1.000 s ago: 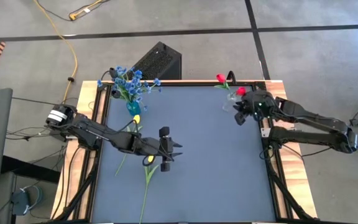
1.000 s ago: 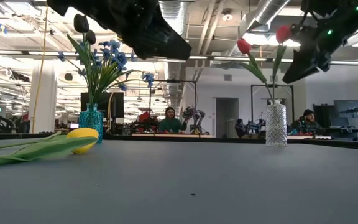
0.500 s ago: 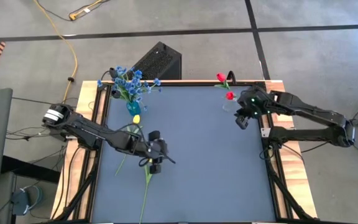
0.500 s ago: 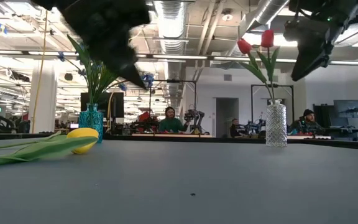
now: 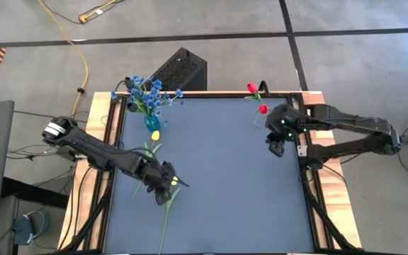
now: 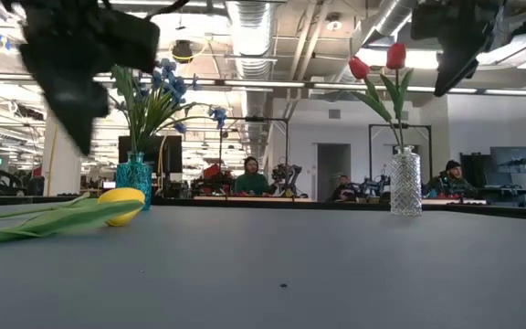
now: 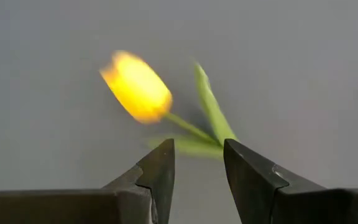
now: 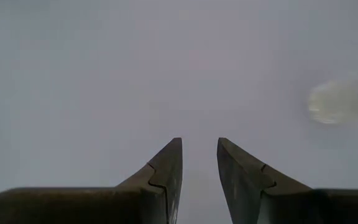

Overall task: Sort flowers into vase by color
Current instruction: Put the bottom yellow tulip into the transparent vase

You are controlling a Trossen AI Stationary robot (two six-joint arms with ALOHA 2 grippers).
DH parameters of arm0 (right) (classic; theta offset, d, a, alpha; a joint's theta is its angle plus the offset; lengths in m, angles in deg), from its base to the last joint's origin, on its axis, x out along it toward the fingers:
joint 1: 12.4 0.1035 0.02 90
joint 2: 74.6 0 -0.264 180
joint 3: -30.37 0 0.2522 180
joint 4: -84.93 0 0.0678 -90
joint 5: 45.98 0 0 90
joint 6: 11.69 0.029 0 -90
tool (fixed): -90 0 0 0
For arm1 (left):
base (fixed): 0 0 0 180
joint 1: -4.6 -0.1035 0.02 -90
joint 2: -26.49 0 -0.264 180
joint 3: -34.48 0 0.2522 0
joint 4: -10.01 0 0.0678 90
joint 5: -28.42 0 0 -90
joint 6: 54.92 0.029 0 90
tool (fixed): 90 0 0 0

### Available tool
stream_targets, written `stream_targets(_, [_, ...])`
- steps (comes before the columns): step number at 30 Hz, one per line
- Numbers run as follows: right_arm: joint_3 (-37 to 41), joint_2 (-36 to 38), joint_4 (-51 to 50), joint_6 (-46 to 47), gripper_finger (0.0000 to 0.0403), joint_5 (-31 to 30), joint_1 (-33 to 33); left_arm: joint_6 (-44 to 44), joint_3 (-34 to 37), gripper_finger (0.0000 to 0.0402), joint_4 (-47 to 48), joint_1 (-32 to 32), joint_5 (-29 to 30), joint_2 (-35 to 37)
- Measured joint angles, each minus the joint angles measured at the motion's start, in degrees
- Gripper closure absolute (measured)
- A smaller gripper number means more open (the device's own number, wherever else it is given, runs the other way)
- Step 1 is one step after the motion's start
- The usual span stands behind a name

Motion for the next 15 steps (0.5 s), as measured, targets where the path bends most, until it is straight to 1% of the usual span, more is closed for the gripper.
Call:
stream_targets(2, [0.0, 0.0, -0.1, 2.1, 0.0275, 1.1, 3.5, -7.1, 0.0, 0.0276, -0.2, 1.5, -4.0, -0.1])
stream_targets(5, [0.0, 0.0, -0.2, 5.6, 0.0275, 1.2, 9.4, -14.5, 0.0, 0.0276, -1.9, 3.9, -4.6, -0.9])
stream_targets(8, [0.0, -0.3, -0.1, 8.4, 0.0275, -0.1, 15.2, -20.3, 0.0, 0.0276, -4.5, 5.8, -3.0, -2.1])
stream_targets(11, [0.1, -0.7, 0.3, 11.6, 0.0275, -3.8, 20.9, -25.3, 0.0, 0.0276, -6.1, 8.1, 1.6, -3.6])
stream_targets(15, [1.5, -0.7, 1.2, 14.7, 0.0275, -7.7, 27.8, -31.9, 0.0, 0.0277, -10.2, 11.5, 3.2, -7.8])
